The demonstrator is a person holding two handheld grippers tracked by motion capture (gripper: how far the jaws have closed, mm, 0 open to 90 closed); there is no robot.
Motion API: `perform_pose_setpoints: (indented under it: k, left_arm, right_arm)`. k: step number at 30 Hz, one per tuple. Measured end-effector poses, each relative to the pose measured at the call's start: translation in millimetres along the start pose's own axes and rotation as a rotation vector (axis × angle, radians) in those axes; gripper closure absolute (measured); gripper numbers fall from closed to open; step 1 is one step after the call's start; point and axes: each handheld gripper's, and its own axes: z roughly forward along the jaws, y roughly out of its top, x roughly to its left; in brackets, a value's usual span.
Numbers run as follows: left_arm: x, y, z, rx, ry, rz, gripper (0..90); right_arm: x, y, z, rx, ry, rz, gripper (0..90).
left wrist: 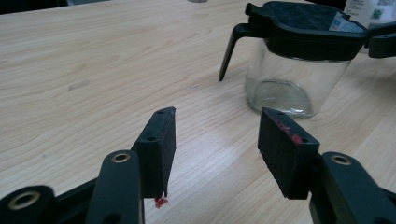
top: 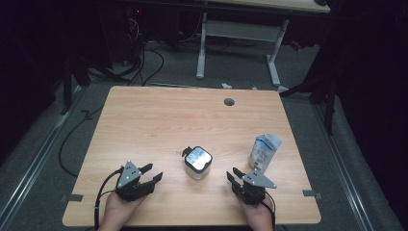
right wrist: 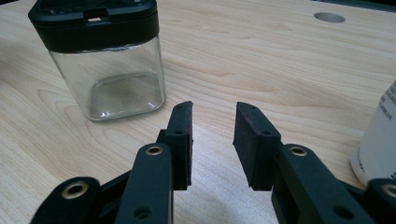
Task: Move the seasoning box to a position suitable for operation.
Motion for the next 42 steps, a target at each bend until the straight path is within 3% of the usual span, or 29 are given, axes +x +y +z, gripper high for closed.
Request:
perform_pose_setpoints:
  k: [3,7,13,14,23,32,42]
  left_arm:
    - [-3.9,-0.3,6.2,0.0,0.005,-0.003,45.1]
    - [-10.1,-1.0,17.1,0.004,-0.011,0.019,53.2]
    - [-13.3,4.8,30.9,0.015,-0.037,-0.019,63.8]
    - [-16.0,8.8,35.5,0.015,-0.05,-0.042,68.5]
    - [-34.5,20.4,63.0,-0.012,-0.065,-0.022,89.7]
    - [-49.6,27.3,85.2,-0.018,-0.074,0.01,89.9]
    - [-45.9,22.8,99.4,-0.018,-0.056,0.009,90.0]
  right_arm:
    - [-0.3,0.3,0.7,-0.002,0.005,-0.006,67.1]
    - [-1.3,-0.2,1.1,-0.002,0.016,-0.004,66.7]
    - [0.5,0.3,0.4,-0.005,0.023,-0.011,66.5]
    - [1.2,0.4,0.2,-0.006,0.025,-0.013,66.4]
    - [2.4,0.8,0.9,-0.005,0.035,-0.017,66.1]
    - [2.8,1.0,0.6,-0.008,0.045,-0.014,65.6]
    - [2.6,1.3,0.4,-0.011,0.047,-0.018,65.3]
